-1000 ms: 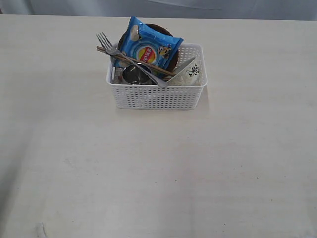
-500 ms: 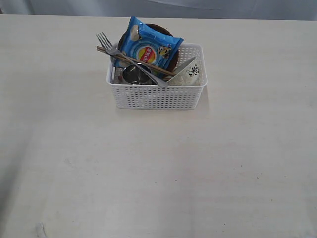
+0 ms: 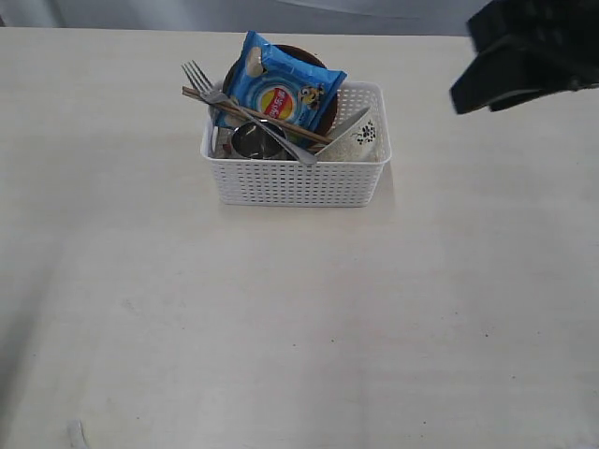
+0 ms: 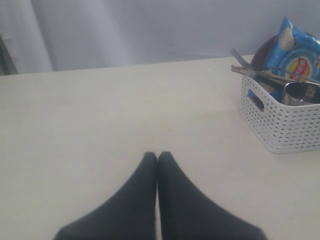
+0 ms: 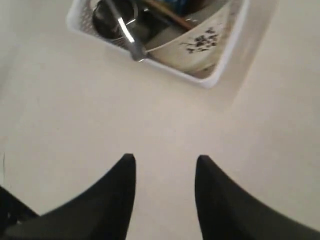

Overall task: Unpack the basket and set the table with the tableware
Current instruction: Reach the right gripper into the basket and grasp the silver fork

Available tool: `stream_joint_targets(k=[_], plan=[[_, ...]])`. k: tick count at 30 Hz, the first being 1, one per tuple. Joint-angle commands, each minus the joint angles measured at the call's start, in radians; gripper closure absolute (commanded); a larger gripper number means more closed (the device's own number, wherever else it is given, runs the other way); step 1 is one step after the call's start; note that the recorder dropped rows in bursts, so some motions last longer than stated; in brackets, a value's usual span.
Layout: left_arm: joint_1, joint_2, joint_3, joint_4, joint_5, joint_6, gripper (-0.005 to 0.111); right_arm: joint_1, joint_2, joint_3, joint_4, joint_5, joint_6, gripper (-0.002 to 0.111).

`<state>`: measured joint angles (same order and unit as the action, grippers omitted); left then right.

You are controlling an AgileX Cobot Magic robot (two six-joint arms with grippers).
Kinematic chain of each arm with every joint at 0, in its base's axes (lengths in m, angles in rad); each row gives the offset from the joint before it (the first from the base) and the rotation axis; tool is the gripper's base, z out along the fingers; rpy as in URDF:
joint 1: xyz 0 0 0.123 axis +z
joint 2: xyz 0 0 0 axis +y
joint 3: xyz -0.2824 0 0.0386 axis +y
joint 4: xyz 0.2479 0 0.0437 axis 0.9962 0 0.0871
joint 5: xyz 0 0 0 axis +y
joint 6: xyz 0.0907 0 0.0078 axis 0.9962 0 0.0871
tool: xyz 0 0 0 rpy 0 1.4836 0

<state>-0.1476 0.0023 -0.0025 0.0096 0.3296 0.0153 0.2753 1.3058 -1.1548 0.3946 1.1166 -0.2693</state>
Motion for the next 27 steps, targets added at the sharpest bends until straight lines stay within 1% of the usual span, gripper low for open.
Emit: stream_joint_targets(k=[1,3,5,10,14,17,19,22,27], plan=[[-0.006,-0.002,0.002,-0.002,-0.008,-0.004,0.107,0.203,0.047,-0.007,-0.092,-0.099,0.074,0.07],[-0.006,-0.002,0.002,-0.002,-0.008,-0.004,0.107,0.285,0.082,-0.01,-0.136,-0.155,0.143,0.07],[-0.006,-0.002,0.002,-0.002,-0.008,-0.004,0.107,0.335,0.128,-0.03,-0.143,-0.171,0.153,0.07],[-0.006,-0.002,0.002,-0.002,-0.008,-0.004,0.107,0.414,0.279,-0.143,-0.151,-0.169,0.154,0.07],[-0.006,-0.002,0.002,-0.002,-0.008,-0.004,0.107,0.45,0.384,-0.254,-0.216,-0.169,0.166,0.064],[-0.006,-0.002,0.002,-0.002,-0.008,-0.004,0.107,0.466,0.469,-0.332,-0.27,-0.169,0.183,0.064],[-0.006,-0.002,0.002,-0.002,-0.008,-0.004,0.107,0.466,0.523,-0.381,-0.273,-0.169,0.187,0.065],[-0.006,-0.002,0.002,-0.002,-0.008,-0.004,0.107,0.466,0.587,-0.435,-0.304,-0.169,0.187,0.065],[-0.006,-0.002,0.002,-0.002,-0.008,-0.004,0.107,0.466,0.671,-0.503,-0.409,-0.181,0.215,0.065]])
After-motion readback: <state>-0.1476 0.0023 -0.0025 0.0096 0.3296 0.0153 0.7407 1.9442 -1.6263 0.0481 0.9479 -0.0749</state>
